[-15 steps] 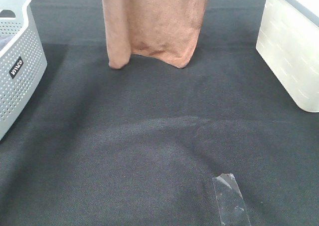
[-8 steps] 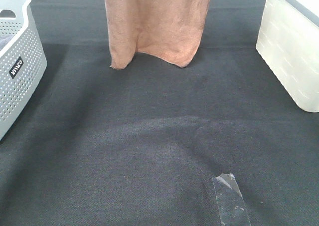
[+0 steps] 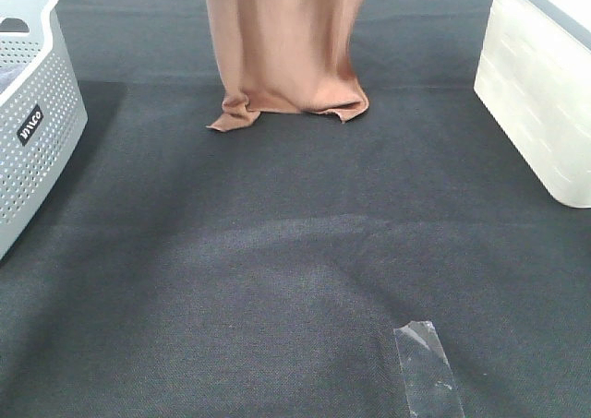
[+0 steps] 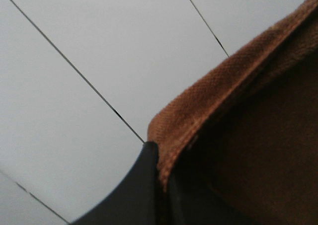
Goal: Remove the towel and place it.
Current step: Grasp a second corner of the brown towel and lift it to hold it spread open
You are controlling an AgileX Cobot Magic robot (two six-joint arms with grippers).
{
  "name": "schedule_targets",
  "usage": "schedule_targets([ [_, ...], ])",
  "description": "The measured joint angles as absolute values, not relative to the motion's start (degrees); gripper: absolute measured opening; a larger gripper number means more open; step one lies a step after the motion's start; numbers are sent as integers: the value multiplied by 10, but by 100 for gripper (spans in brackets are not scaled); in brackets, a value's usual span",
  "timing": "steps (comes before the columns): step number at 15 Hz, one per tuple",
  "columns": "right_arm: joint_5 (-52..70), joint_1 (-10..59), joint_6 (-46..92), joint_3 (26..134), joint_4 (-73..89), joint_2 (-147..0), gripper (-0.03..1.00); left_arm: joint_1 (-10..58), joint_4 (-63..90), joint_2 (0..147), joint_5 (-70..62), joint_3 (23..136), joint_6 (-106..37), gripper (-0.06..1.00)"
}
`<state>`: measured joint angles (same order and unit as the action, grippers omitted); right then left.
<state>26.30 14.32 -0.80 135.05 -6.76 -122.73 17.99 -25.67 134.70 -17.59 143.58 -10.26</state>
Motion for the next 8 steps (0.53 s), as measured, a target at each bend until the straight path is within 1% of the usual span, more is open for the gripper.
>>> schedule_targets([
  [2, 347, 142, 14, 1350, -38, -1224, 0, 192, -140, 1342, -339, 1436, -180, 0],
  [3, 370, 142, 18, 1350, -32, -1222, 0, 193, -116, 1338, -380, 1435, -191, 0],
  [5, 472, 141, 49, 1350, 11, -1198, 0, 194, -70, 1315, -521, 1435, -197, 0],
  [8, 588, 141, 75, 1351, 52, -1158, 0, 194, -44, 1274, -623, 1435, -187, 0],
])
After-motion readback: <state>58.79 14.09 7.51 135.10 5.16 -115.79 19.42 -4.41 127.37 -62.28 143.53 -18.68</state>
